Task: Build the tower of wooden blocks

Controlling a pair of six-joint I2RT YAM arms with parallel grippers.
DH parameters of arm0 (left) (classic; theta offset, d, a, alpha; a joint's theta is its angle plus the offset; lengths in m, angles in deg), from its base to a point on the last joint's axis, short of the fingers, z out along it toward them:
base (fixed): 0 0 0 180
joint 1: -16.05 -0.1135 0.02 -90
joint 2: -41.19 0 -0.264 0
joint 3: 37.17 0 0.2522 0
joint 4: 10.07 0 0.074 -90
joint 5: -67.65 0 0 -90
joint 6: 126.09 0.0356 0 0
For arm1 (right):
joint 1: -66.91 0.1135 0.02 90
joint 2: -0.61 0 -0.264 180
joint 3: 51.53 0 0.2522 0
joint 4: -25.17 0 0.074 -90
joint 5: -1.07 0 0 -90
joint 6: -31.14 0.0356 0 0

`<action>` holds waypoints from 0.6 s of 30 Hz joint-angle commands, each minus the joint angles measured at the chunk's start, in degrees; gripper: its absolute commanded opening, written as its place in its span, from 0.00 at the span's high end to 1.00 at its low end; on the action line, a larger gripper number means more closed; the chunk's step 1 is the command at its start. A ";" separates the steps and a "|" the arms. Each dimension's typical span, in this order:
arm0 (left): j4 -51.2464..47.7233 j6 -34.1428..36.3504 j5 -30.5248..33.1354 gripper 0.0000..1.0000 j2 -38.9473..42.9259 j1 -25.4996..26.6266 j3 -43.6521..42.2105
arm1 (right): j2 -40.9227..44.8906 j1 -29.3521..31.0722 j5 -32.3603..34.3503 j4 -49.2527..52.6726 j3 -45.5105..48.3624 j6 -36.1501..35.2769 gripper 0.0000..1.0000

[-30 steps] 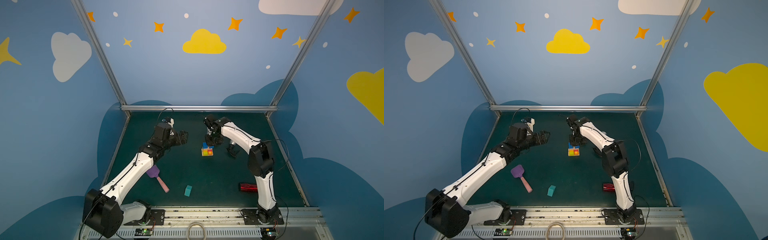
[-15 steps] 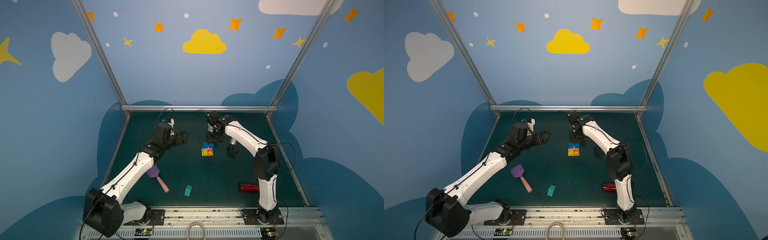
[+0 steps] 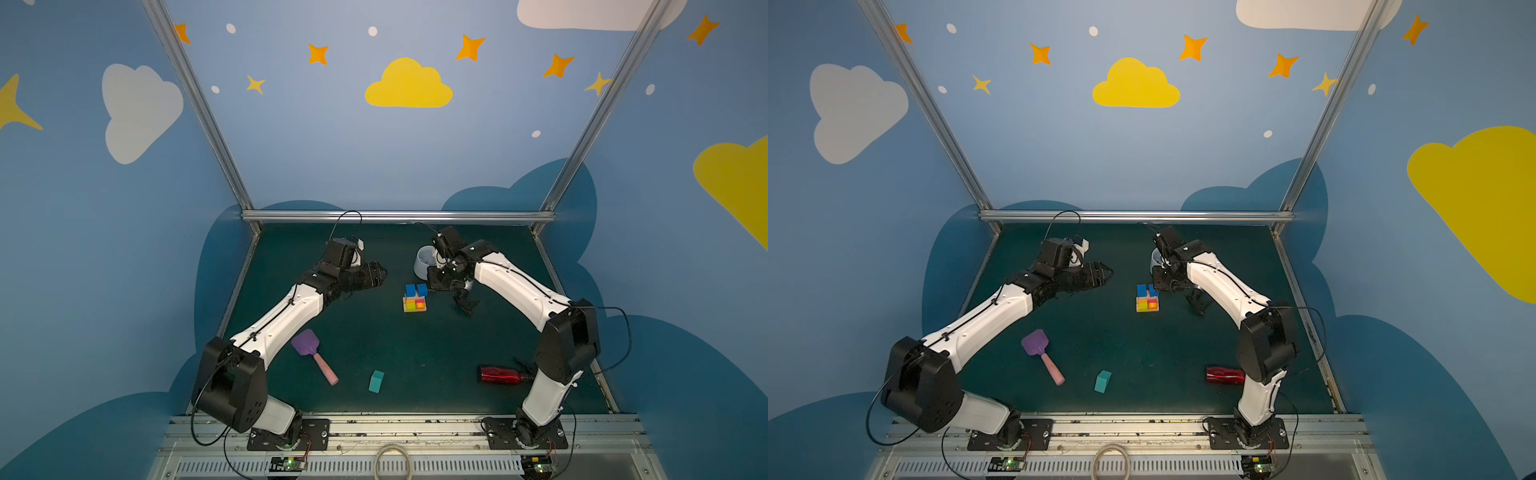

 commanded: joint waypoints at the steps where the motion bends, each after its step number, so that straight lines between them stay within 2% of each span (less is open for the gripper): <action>1: -1.55 -1.89 -5.88 0.33 -3.13 -0.21 2.19 | 2.73 -1.51 -4.19 -6.91 4.25 1.68 0.57; 8: -2.79 -3.72 -9.20 0.41 -8.47 0.37 4.87 | 4.92 -3.84 -8.29 -14.29 10.72 2.83 0.58; 18: -8.04 -2.02 -5.95 0.43 -12.80 3.49 9.58 | 5.20 -4.82 -11.96 -19.48 14.54 3.95 0.58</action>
